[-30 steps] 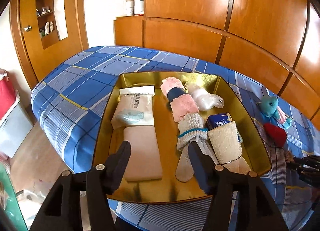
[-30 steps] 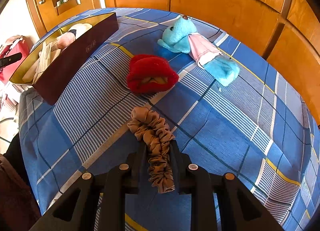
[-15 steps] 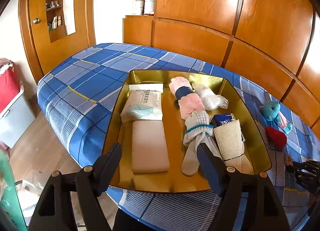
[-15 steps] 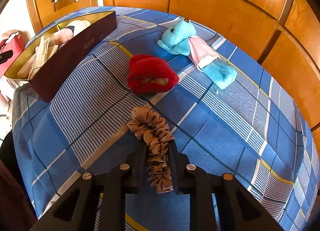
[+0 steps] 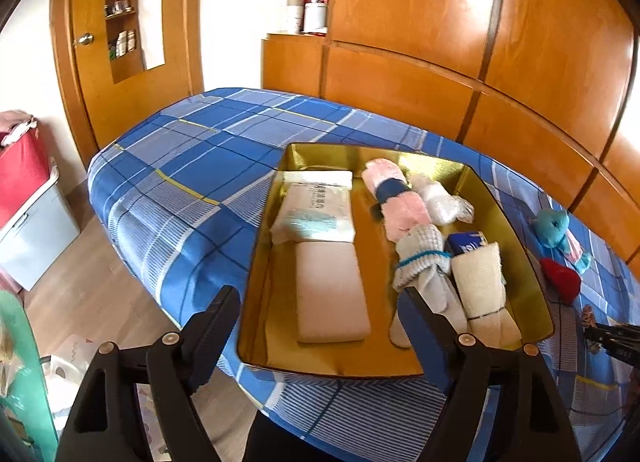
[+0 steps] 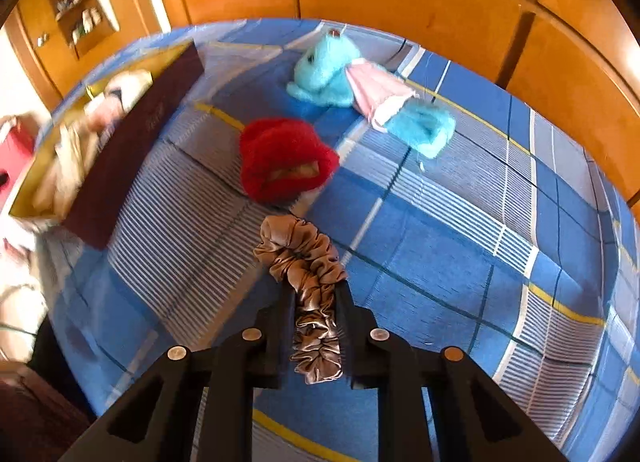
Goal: Organize soft objects
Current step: 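Carry the scrunchie toward the gold tray with the right tool, then lower the scrunchie into the tray and open the right tool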
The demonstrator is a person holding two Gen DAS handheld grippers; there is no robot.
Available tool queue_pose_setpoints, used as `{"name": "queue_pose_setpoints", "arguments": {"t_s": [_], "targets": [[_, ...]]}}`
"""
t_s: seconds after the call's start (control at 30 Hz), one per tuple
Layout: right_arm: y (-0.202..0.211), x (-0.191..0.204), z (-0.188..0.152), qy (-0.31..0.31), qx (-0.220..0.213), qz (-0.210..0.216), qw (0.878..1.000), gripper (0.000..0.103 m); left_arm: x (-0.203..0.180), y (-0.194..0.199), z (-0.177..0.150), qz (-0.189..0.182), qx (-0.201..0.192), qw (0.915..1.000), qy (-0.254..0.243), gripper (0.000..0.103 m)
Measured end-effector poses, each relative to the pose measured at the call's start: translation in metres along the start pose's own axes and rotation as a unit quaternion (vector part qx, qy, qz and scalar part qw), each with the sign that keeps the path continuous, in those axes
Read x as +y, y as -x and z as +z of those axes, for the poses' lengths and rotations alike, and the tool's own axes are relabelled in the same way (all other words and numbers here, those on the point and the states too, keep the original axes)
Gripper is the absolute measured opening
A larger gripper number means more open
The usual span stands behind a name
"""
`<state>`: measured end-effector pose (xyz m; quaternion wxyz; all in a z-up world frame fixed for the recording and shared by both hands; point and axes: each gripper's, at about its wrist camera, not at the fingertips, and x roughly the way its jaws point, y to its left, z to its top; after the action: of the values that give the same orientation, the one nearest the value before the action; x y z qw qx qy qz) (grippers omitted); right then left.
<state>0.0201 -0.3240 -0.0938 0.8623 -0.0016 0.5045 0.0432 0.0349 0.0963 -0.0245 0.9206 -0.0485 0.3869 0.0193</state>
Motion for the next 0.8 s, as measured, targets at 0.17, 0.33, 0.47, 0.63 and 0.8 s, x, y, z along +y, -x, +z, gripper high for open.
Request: {"name": "queue_pose_setpoints", "arguments": {"t_s": [0.17, 0.33, 0.47, 0.63, 0.8], "targets": [[0.005, 0.006, 0.008, -0.012, -0.010, -0.003, 1.000, 0.018, 0.013, 0.000, 0.000, 0.005, -0.001, 0.9998, 0.017, 0.082], [0.032, 0.027, 0.023, -0.032, -0.062, 0.044, 0.997, 0.018, 0.021, 0.001, 0.000, 0.016, -0.003, 0.9996, 0.024, 0.082], [0.046, 0.066, 0.047, -0.017, -0.092, 0.101, 0.990, 0.018, 0.024, 0.002, 0.000, 0.018, -0.005, 0.9993, 0.033, 0.082], [0.033, 0.138, 0.076, 0.012, -0.087, 0.186, 0.979, 0.018, 0.028, 0.002, -0.002, 0.018, -0.005, 0.9992, 0.035, 0.083], [0.013, 0.203, 0.096, 0.029, -0.065, 0.229, 0.971, 0.018, 0.035, 0.004, -0.003, 0.023, -0.009, 0.9988, 0.042, 0.083]]}}
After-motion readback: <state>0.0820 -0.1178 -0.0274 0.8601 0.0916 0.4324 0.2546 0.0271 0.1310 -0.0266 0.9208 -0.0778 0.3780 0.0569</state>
